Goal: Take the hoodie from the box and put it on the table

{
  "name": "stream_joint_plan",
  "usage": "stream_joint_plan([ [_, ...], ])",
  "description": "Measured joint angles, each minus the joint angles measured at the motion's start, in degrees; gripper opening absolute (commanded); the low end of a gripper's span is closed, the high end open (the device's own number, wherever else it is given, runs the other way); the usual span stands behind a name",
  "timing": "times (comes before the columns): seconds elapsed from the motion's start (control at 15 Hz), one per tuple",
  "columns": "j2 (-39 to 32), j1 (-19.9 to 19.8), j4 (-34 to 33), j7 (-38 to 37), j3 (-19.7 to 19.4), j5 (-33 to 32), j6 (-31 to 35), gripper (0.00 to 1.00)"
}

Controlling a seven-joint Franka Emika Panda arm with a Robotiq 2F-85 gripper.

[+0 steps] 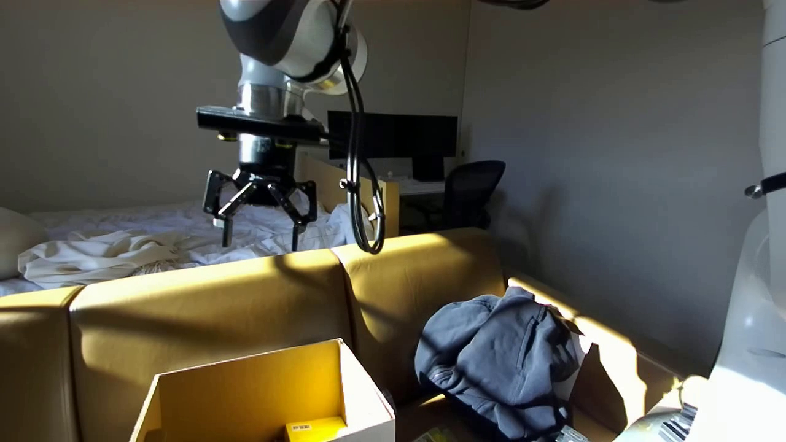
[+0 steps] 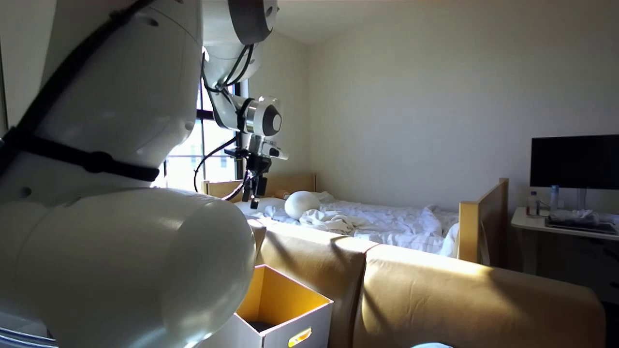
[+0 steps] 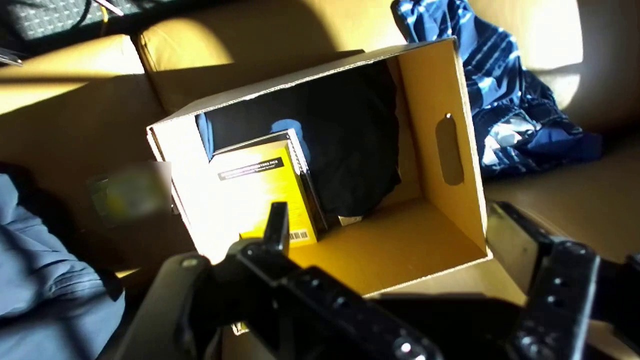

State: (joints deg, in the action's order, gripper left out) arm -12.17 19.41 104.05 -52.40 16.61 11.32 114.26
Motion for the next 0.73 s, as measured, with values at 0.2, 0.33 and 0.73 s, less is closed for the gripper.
stream_joint_plan([
  [0.2, -8.67, 4.27, 0.36, 1.13, -0.03, -7.98, 4.64, 1.0],
  [0.33, -14.12, 7.57, 0.31, 1.17, -0.73, -13.61, 8.1, 1.0],
  [0.73, -19.13, 10.93, 0.43, 6.36, -3.32, -21.28, 11.71, 1.0],
])
